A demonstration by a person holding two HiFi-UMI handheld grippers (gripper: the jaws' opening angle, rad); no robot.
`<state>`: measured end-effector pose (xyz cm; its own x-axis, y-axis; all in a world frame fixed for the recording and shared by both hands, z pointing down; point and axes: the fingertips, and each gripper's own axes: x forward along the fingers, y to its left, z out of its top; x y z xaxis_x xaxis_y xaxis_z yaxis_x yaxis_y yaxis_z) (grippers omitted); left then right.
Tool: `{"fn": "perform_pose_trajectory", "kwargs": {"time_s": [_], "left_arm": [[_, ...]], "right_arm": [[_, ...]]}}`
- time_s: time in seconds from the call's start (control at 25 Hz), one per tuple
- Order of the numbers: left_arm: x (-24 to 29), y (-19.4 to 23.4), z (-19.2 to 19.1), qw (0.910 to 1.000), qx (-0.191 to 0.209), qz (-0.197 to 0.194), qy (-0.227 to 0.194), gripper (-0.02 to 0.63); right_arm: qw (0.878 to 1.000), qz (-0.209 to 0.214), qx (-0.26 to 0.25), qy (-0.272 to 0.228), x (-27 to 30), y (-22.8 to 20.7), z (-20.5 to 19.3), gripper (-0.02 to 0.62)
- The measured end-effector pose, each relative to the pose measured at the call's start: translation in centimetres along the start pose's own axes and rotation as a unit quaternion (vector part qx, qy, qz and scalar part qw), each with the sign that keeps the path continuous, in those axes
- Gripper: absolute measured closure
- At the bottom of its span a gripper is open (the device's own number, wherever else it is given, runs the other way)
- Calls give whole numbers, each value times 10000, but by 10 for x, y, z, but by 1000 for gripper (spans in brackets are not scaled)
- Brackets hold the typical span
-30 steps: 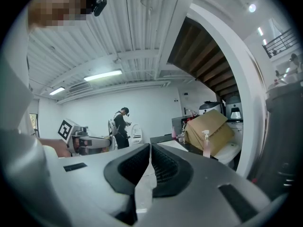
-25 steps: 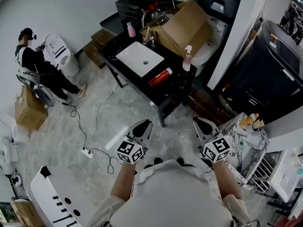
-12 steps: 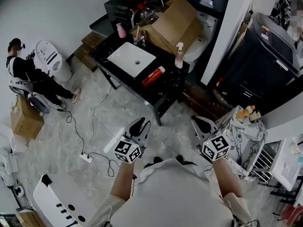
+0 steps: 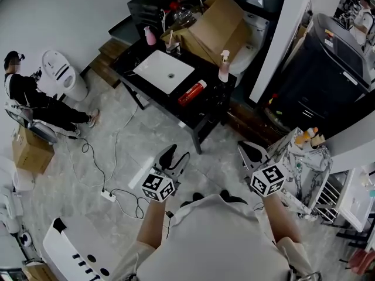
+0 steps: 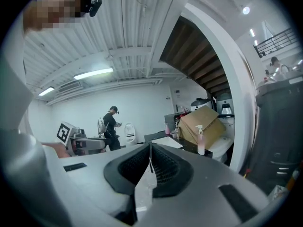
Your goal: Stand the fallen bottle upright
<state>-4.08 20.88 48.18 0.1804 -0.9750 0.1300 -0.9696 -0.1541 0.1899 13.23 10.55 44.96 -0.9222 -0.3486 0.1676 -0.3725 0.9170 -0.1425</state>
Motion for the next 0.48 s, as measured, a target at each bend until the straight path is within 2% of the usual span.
{"fn": "perform_pose_trajectory", "kwargs": {"time_s": [0.24,0.48], "left_arm": [[-14,13,4,10000,-6,-24,-85,337],[-23,16,-3,9999,-32,-100,-47,337]], "right_arm": [[10000,-11,-60,57,12,12,-1,557],[9999,-87,-51,74,15,25,-6,557]]}}
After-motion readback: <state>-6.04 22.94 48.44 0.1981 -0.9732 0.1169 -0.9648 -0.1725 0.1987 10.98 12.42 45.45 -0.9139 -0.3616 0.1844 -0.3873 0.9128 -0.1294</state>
